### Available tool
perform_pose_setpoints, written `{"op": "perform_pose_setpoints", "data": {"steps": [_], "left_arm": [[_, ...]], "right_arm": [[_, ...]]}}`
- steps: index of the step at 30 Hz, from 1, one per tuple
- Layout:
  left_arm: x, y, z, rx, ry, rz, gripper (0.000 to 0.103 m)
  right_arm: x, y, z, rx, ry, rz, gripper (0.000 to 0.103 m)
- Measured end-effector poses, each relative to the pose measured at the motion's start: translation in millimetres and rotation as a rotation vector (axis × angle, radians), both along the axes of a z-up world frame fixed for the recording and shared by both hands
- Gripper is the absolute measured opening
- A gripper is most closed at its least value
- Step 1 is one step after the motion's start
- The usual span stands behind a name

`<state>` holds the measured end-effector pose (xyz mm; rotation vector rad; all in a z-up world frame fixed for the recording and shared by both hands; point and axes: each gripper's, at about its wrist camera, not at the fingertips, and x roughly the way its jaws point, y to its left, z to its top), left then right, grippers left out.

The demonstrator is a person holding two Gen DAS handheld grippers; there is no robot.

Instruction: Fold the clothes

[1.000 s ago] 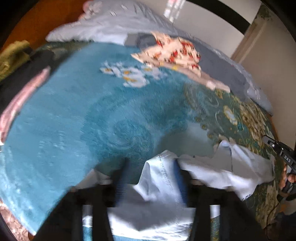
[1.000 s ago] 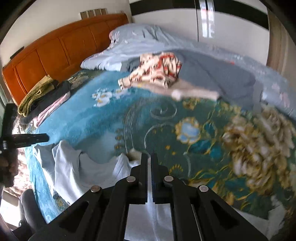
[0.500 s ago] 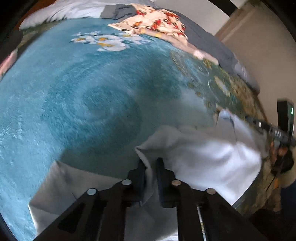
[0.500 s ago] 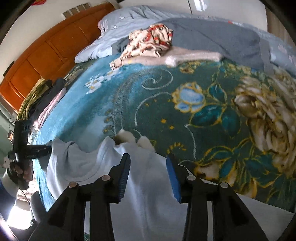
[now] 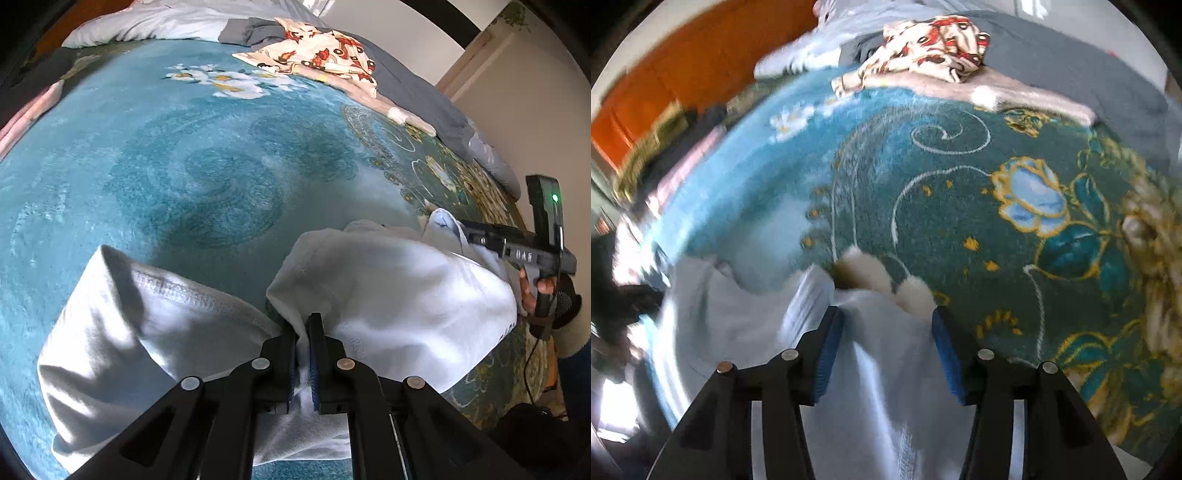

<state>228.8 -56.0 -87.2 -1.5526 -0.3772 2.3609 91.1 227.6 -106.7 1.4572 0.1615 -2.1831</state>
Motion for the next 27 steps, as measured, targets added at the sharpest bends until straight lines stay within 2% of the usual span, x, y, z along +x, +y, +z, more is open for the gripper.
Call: {"op": "perform_pose_setpoints", "data": {"steps": [2, 4, 5, 6, 10, 12, 20, 27], "left_arm": [[2, -1, 2, -0.008, 0.005, 0.008, 0.007], [5, 0, 5, -0.022, 0.012, 0.011, 0.007], [7, 0, 8, -0.034, 0.022, 0.015, 0.007], [9, 1, 11, -0.045, 0.033, 0.02, 0.007], [17, 1, 28, -0.089, 0.083, 0.043, 0.003], [18, 1, 44, -0.101, 0.127, 0.058, 0.003], [15, 9, 133, -0.143, 0.353, 0.102, 0.003], [31, 1, 233, -0.181, 0.587, 0.189, 0.003]], "right_arm": [[9, -7, 0, 0.043, 0.009, 0.014, 0.048], [14, -10, 0, 0.062, 0.016, 0.01, 0.029], [15, -10, 1, 0.06, 0.014, -0.004, 0.01], [16, -10, 2, 0.056, 0.012, -0.018, 0.007], [22, -9, 17, 0.071, 0.062, -0.057, 0.004], [24, -8, 32, 0.068, 0.115, -0.074, 0.004], [33, -8, 139, -0.007, 0.418, -0.141, 0.004], [52, -2, 226, -0.032, 0.65, -0.187, 0.004]]}}
